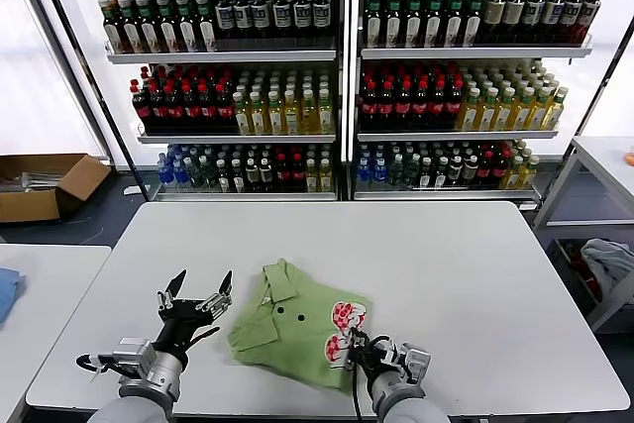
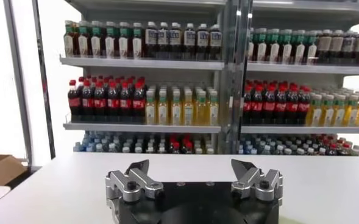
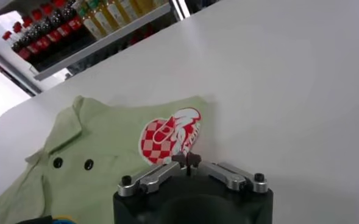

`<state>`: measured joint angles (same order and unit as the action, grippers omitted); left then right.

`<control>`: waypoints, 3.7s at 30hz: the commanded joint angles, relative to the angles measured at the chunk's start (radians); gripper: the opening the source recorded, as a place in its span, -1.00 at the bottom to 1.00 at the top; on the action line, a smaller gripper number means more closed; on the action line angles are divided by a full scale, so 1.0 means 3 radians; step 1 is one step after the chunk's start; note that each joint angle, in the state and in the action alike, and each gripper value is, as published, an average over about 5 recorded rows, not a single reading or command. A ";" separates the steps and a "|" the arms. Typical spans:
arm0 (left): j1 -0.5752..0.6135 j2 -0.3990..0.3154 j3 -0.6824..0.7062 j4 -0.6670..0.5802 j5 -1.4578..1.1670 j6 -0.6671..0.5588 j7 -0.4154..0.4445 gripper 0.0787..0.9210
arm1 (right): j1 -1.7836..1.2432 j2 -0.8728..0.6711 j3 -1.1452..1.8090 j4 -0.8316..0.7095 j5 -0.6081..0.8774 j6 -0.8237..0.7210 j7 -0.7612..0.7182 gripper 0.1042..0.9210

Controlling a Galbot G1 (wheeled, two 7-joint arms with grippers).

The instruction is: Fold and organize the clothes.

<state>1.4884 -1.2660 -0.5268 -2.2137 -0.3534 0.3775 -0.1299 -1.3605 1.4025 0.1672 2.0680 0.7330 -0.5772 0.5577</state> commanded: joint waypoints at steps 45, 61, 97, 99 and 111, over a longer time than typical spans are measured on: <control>0.0343 -0.0262 0.0110 -0.0308 0.0100 0.0004 -0.0006 0.77 | -0.0235 -0.0207 -0.0047 0.0270 -0.0609 0.0006 -0.0007 0.76; 0.0250 -0.0240 0.0103 -0.0161 0.0075 0.0006 0.0006 0.77 | -0.0258 -0.0200 -0.0020 0.0429 -0.0993 0.0212 -0.0213 0.76; 0.0322 -0.0302 -0.0126 -0.0264 -0.0002 0.0014 -0.0015 0.77 | 0.1263 0.0242 -0.0515 -0.1386 -0.1783 0.0161 -0.0535 0.76; 0.0328 -0.0299 -0.0126 -0.0262 -0.0003 0.0015 -0.0015 0.77 | 0.1254 0.0254 -0.0508 -0.1389 -0.1764 0.0154 -0.0523 0.76; 0.0373 -0.0291 -0.0169 -0.0326 -0.0006 0.0005 -0.0006 0.77 | 0.1224 0.0332 -0.0403 -0.1348 -0.1764 0.0302 -0.0593 0.76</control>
<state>1.5987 -1.3523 -0.5734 -2.3052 -0.3554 0.3807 -0.1326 -0.9927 1.4917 0.0327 1.6526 0.2076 -0.5074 0.4007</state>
